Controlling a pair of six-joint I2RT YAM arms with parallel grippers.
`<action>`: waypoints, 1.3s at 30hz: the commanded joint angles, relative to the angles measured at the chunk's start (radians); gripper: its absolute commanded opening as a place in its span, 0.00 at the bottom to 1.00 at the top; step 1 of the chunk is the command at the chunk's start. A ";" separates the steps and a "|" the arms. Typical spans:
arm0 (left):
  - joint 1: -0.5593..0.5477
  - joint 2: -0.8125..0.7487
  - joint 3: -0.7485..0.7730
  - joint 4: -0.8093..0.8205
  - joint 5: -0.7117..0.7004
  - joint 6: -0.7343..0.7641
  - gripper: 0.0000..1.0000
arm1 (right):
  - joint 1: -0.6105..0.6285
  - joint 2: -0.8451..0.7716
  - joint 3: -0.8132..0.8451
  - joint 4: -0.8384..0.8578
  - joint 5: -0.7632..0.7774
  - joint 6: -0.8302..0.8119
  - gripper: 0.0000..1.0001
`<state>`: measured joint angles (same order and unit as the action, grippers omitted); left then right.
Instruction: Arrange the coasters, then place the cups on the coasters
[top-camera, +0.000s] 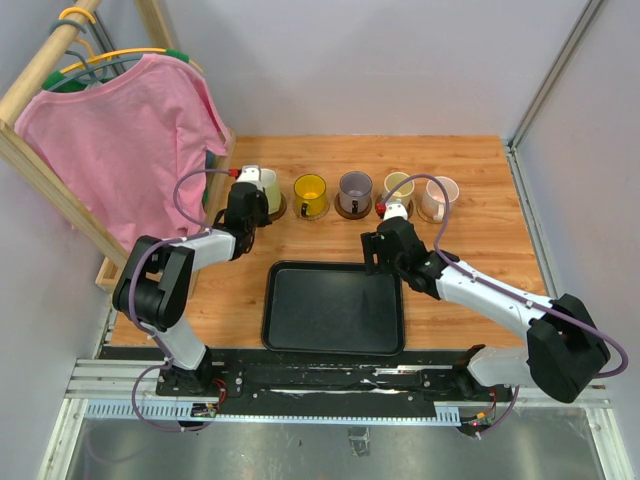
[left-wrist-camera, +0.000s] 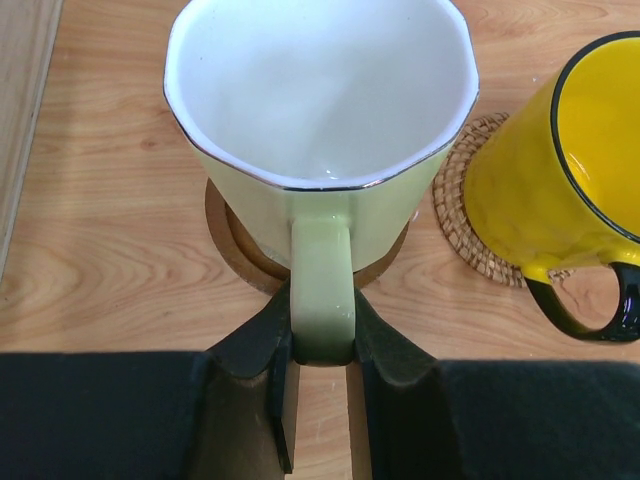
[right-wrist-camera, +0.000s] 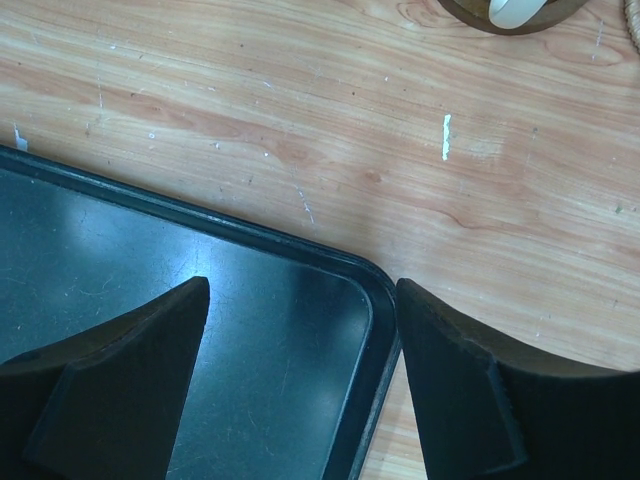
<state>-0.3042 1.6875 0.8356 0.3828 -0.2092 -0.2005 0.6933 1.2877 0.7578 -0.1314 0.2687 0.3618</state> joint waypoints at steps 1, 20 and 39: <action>0.005 -0.035 -0.011 -0.040 -0.025 -0.030 0.17 | -0.008 -0.004 0.003 0.010 -0.014 0.001 0.76; 0.004 -0.038 -0.014 -0.111 -0.045 -0.075 0.48 | -0.008 -0.035 -0.025 0.011 -0.031 0.019 0.76; -0.001 -0.117 0.013 -0.066 -0.051 0.000 0.40 | -0.009 -0.016 -0.017 0.020 -0.051 0.021 0.76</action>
<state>-0.3042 1.5627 0.8059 0.3149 -0.2558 -0.2325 0.6933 1.2728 0.7448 -0.1253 0.2245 0.3695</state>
